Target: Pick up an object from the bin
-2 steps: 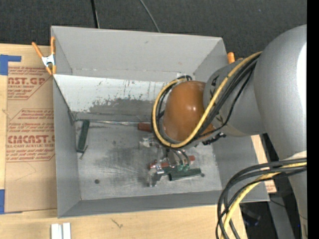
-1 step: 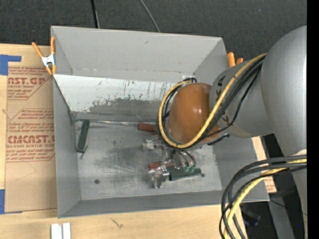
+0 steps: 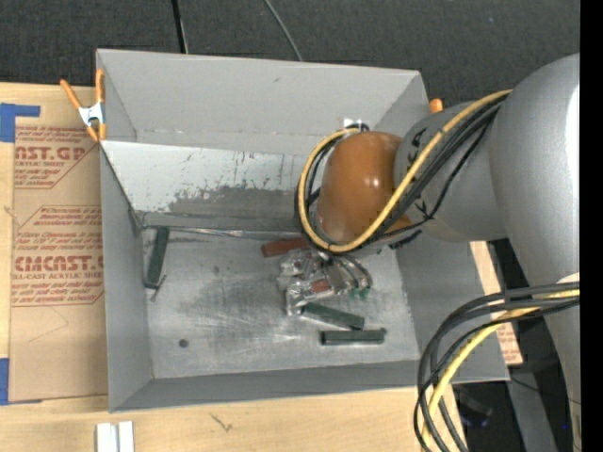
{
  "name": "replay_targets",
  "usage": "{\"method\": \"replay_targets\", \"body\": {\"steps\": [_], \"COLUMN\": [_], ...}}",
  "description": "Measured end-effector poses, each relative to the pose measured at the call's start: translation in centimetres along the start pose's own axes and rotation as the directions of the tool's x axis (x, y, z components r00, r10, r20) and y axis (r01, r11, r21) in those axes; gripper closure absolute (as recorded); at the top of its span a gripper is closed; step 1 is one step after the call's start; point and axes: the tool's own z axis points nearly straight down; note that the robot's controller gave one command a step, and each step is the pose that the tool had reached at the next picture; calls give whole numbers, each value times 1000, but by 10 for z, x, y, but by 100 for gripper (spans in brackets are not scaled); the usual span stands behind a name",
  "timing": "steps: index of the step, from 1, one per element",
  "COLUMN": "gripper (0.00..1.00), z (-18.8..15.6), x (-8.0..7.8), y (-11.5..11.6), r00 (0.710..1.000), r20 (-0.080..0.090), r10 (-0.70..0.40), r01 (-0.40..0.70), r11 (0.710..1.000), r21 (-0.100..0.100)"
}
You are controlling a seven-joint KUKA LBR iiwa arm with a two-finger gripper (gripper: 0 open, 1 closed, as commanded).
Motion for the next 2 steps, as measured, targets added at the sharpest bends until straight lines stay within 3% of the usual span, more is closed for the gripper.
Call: {"method": "replay_targets", "body": {"steps": [1, 2], "gripper": [100, 100], "z": [0, -177], "x": [0, 36], "y": [0, 8], "r00": [1000, 997], "r20": [0, 13], "r10": [0, -73], "r01": [0, 73], "r11": [1000, 997], "r21": [0, 2]}}
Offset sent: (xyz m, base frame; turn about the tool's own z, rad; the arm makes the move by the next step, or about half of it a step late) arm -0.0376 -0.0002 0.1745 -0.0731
